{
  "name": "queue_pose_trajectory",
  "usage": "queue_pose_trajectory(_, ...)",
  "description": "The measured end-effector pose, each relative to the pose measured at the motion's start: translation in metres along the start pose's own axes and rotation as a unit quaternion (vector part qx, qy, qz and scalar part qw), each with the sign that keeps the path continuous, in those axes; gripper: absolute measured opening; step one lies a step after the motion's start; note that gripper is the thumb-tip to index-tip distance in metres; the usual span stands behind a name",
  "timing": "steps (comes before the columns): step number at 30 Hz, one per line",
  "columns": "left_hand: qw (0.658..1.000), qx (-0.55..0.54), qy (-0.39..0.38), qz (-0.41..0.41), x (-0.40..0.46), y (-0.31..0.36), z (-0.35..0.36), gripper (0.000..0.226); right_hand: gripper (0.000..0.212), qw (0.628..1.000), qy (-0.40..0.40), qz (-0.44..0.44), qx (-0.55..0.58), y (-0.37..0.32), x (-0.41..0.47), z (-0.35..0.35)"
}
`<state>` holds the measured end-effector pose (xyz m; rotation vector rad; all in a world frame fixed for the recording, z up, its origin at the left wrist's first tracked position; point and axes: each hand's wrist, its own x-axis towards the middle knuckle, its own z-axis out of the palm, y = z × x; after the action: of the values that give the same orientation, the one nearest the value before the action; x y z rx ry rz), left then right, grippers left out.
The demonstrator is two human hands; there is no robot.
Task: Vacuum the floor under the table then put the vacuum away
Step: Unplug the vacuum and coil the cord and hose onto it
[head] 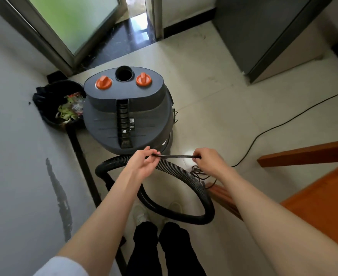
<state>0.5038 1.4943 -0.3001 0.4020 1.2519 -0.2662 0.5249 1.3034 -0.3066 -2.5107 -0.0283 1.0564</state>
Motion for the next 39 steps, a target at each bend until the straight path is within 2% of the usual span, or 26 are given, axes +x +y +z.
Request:
queue_pose_trajectory(6,0.999,-0.006,0.013,0.031,0.019,0.024,0.014,0.012,0.039,0.997,0.073,-0.031,-0.002,-0.005,0.008,-0.019)
queue_pose_trajectory(8,0.995,0.074,0.024,0.070,0.021,0.029,0.019,0.008,0.039,0.992,0.115,-0.047,0.022,-0.018,0.017,-0.028)
queue_pose_trajectory(9,0.978,0.170,0.030,0.114,0.018,0.033,0.022,0.012,0.037,0.987,0.147,-0.047,0.043,-0.024,0.023,-0.034)
queue_pose_trajectory(10,0.938,0.293,0.046,0.181,0.015,0.038,0.023,0.016,0.034,0.981,0.178,-0.037,0.071,-0.030,0.029,-0.041)
queue_pose_trajectory(12,0.793,0.479,0.108,0.359,0.008,0.054,0.023,0.023,0.036,0.970,0.209,-0.007,0.126,-0.040,0.040,-0.053)
queue_pose_trajectory(13,0.728,0.516,0.139,0.429,0.004,0.064,0.022,0.027,0.039,0.967,0.208,0.003,0.144,-0.044,0.045,-0.056)
queue_pose_trajectory(14,0.683,0.534,0.164,0.471,0.006,0.076,0.021,0.035,0.040,0.965,0.203,0.010,0.163,-0.048,0.049,-0.057)
queue_pose_trajectory(15,0.655,0.558,0.180,0.477,0.010,0.086,0.022,0.045,0.039,0.962,0.198,0.014,0.186,-0.053,0.053,-0.057)
queue_pose_trajectory(17,0.615,0.640,0.186,0.422,0.026,0.096,0.026,0.063,0.024,0.952,0.188,0.021,0.240,-0.064,0.061,-0.055)
queue_pose_trajectory(18,0.600,0.668,0.179,0.402,0.035,0.096,0.028,0.065,0.016,0.947,0.183,0.022,0.264,-0.069,0.066,-0.054)
queue_pose_trajectory(21,0.598,0.670,0.153,0.413,0.049,0.092,0.027,0.057,0.007,0.940,0.156,0.014,0.304,-0.080,0.079,-0.053)
queue_pose_trajectory(25,0.607,0.659,0.113,0.429,0.056,0.098,0.028,0.055,0.006,0.949,0.127,0.012,0.288,-0.078,0.087,-0.058)
queue_pose_trajectory(31,0.603,0.662,0.091,0.436,0.072,0.114,0.076,0.060,0.009,0.957,0.255,0.008,0.135,-0.049,0.099,-0.106)
queue_pose_trajectory(36,0.595,0.671,0.101,0.431,0.090,0.140,0.123,0.054,0.018,0.946,0.296,-0.002,0.137,-0.043,0.121,-0.135)
queue_pose_trajectory(39,0.583,0.682,0.099,0.430,0.097,0.156,0.151,0.048,0.016,0.934,0.304,0.002,0.188,-0.045,0.142,-0.145)
